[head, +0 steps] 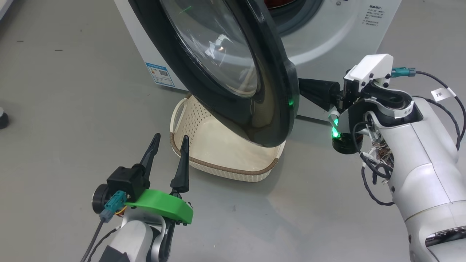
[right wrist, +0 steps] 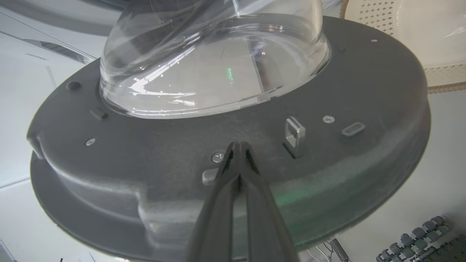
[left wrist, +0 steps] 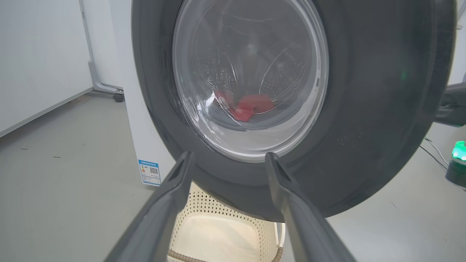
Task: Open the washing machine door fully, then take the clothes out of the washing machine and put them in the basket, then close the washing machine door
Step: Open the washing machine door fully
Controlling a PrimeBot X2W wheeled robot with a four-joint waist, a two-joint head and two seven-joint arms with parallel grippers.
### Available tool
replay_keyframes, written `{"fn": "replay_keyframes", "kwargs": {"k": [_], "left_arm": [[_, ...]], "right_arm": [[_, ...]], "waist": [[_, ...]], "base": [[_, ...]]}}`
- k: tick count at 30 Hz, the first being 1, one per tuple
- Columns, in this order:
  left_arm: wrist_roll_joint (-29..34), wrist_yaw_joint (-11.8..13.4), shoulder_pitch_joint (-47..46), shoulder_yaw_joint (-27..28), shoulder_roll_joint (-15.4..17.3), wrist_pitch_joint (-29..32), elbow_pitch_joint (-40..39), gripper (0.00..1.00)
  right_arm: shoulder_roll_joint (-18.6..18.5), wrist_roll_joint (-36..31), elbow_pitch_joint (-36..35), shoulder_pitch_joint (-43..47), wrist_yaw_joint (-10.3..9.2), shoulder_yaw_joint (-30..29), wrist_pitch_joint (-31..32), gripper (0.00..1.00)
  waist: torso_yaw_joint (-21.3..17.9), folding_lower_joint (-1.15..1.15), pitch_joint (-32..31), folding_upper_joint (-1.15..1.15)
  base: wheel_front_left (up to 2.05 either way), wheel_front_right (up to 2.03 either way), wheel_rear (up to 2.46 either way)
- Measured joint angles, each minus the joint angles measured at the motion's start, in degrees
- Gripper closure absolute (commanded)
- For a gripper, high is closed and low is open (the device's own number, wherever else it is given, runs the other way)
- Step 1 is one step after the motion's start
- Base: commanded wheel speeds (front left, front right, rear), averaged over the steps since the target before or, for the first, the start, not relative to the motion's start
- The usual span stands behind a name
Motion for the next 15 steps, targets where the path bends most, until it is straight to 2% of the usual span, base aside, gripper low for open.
{"fn": "replay_keyframes", "kwargs": {"k": [15], "left_arm": [[0.0, 0.0, 0.5, -0.3, 0.0, 0.0, 0.0, 0.00]], "right_arm": [[0.0, 8.5, -6.1, 3.1, -0.22, 11.9, 0.3, 1.00]], "waist": [[0.8, 0.00, -0.4, 0.00]], "base": [[0.00, 0.00, 0.00]]}}
